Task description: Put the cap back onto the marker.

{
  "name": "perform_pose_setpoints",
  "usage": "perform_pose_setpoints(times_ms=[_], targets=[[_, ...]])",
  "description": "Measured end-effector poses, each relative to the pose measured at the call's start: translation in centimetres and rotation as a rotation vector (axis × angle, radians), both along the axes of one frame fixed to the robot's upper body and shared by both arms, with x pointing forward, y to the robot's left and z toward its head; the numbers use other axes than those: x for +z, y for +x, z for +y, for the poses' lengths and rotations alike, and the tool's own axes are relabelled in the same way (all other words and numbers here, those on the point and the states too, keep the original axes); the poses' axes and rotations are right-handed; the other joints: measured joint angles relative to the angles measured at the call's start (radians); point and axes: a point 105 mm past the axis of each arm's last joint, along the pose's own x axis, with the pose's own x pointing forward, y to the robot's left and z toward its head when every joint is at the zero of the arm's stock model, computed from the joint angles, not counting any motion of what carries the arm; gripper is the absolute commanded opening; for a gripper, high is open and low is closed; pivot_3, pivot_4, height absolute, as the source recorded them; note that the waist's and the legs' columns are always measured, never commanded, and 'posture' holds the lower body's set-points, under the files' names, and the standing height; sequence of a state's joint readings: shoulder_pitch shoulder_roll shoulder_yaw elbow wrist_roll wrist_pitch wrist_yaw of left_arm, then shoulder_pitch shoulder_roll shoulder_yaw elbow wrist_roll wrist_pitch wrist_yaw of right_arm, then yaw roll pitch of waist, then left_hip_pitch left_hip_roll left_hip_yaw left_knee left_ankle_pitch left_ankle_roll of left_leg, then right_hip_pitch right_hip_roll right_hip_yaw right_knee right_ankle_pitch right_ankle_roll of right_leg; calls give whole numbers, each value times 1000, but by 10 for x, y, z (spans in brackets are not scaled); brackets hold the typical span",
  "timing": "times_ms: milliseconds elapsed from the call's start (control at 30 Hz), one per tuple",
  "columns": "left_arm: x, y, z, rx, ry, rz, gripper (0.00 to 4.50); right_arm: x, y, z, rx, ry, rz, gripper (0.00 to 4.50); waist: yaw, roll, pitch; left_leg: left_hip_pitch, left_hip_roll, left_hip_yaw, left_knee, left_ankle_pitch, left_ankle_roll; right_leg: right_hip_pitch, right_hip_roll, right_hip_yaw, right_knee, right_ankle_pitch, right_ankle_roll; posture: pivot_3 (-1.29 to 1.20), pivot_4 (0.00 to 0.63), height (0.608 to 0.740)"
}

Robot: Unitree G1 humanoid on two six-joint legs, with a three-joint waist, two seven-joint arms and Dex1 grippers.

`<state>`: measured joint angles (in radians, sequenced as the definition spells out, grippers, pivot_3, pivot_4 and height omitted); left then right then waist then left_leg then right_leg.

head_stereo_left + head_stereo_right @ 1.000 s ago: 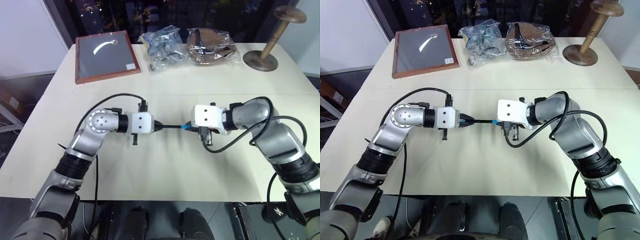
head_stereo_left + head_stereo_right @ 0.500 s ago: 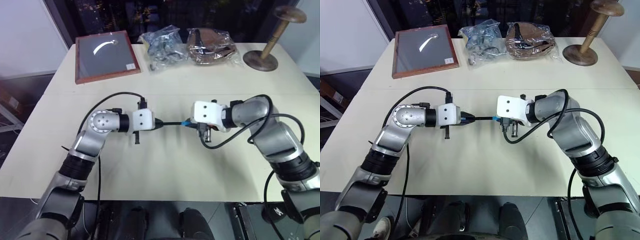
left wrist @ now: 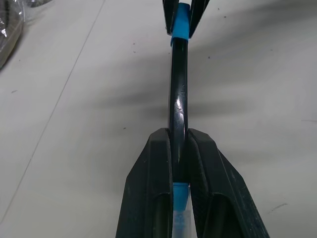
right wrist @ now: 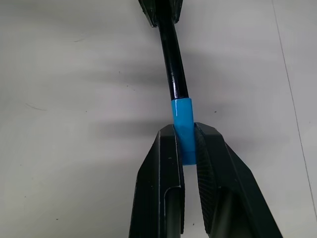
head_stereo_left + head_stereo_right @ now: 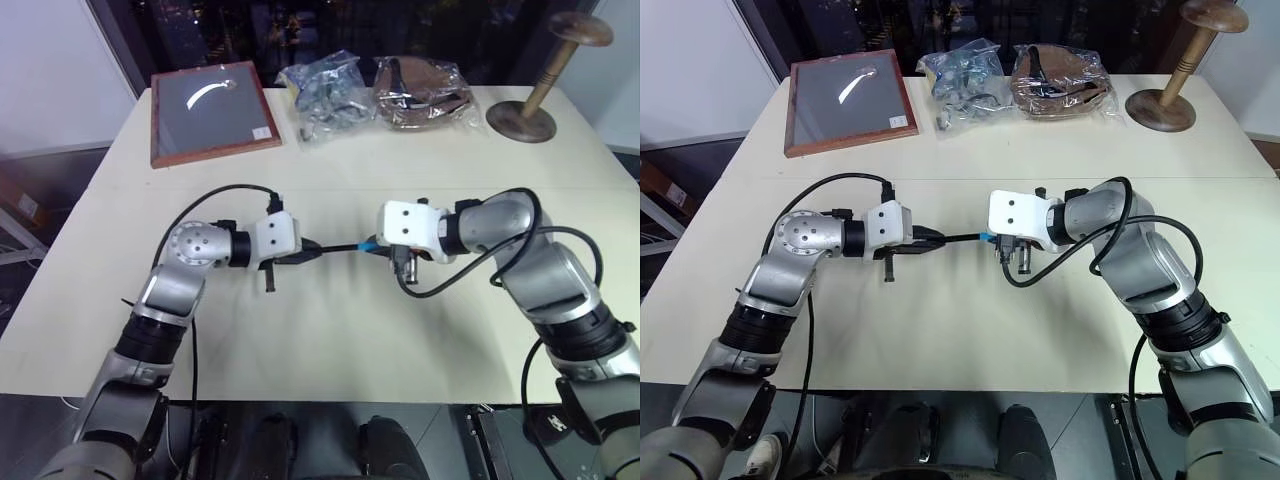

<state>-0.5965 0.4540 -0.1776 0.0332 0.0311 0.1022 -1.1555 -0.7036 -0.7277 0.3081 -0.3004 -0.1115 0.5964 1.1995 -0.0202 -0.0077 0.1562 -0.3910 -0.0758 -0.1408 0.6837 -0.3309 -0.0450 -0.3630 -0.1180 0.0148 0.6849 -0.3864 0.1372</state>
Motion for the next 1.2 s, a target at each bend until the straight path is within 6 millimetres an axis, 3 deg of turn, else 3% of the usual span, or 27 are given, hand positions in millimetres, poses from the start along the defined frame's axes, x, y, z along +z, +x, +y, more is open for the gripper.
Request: perform_pose_setpoints(times_ms=[267, 1200], targets=[[3, 3, -1, -34, 47, -108, 0, 0, 0, 0, -1, -2, 0, 32, 0, 0, 0, 0, 0, 0, 0, 0, 0, 0, 0, 0, 0, 0, 0, 0, 150, 740], [11, 7, 1, -18, 80, -183, 0, 4, 6, 3, -45, 54, 22, 32, -1, 0, 0, 0, 0, 0, 0, 0, 0, 0, 0, 0, 0, 0, 0, 0, 150, 740]])
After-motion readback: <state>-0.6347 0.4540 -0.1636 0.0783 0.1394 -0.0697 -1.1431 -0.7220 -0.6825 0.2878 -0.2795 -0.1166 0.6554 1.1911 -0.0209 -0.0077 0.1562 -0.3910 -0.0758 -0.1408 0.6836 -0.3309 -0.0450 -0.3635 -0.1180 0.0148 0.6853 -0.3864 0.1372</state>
